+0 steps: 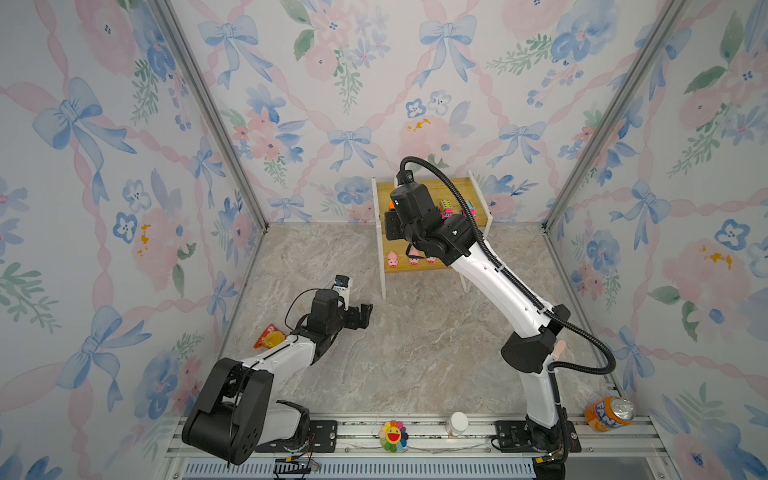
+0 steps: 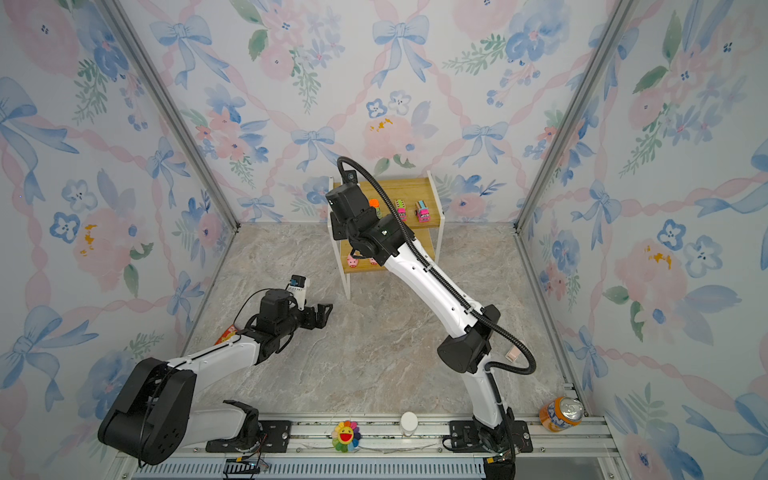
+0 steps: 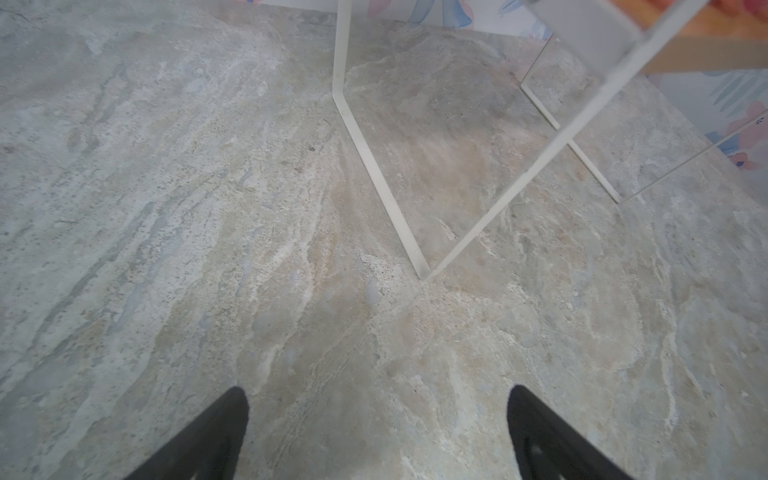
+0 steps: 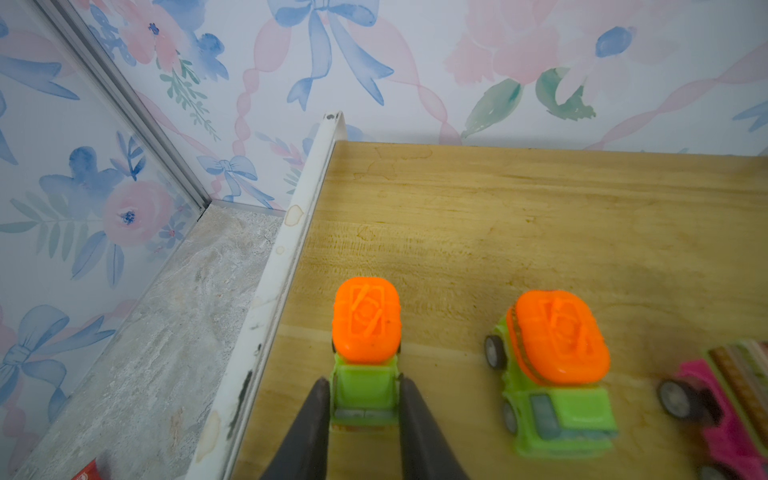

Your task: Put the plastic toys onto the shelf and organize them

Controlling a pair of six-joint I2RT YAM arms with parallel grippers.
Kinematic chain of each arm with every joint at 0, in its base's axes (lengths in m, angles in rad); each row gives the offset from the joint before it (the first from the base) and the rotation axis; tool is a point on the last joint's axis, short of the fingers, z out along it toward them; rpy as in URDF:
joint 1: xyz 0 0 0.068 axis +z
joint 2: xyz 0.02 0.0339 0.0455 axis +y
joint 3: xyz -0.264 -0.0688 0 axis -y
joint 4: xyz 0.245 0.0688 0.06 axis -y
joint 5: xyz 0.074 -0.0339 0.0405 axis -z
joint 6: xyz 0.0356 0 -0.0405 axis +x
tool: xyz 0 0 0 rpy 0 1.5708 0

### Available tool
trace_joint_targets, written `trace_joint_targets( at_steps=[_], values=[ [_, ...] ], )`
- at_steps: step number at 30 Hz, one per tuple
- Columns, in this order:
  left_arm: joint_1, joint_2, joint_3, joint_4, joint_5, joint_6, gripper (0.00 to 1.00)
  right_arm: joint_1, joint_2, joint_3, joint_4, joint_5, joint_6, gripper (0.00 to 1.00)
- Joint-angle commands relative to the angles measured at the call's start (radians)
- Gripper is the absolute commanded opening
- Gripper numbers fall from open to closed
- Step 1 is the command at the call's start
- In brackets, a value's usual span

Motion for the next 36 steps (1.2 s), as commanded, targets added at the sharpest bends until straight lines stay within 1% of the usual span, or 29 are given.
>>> trace_joint_targets(
  at_steps=[1, 5, 12, 18, 23, 26, 29, 32, 34, 36],
  values=[
    [0.009, -0.005, 0.011, -0.003, 0.015, 0.017, 0.98, -0.001, -0.002, 0.015, -0.004, 0.008, -0.013, 0.32],
    [0.009, -0.004, 0.014, -0.003, 0.017, 0.017, 0.98, -0.001, -0.008, 0.013, -0.001, 0.004, -0.018, 0.38],
    [0.009, -0.003, 0.013, -0.004, 0.018, 0.017, 0.98, -0.001, -0.028, -0.006, 0.009, 0.001, -0.03, 0.4],
    [0.009, -0.003, 0.013, -0.003, 0.016, 0.017, 0.98, -0.003, -0.068, -0.019, 0.0, 0.0, -0.048, 0.45],
    [0.009, -0.002, 0.013, -0.003, 0.013, 0.017, 0.98, -0.01, -0.173, -0.087, -0.034, -0.014, -0.077, 0.55],
    [0.009, -0.01, 0.013, -0.005, 0.01, 0.017, 0.98, -0.024, -0.313, -0.242, -0.025, -0.023, -0.118, 0.63],
    [0.008, -0.02, 0.015, -0.004, -0.008, 0.019, 0.98, -0.074, -0.53, -0.521, 0.05, 0.007, -0.166, 0.68],
    [0.009, -0.034, 0.02, -0.003, -0.047, 0.027, 0.98, -0.244, -0.782, -0.895, 0.207, -0.065, -0.214, 0.7],
    [0.009, -0.046, 0.025, -0.003, -0.082, 0.048, 0.98, -0.422, -0.952, -1.16, 0.352, -0.17, -0.219, 0.72],
    [0.01, -0.057, 0.032, -0.003, -0.119, 0.081, 0.98, -0.597, -1.093, -1.376, 0.491, -0.299, -0.226, 0.73]
  ],
)
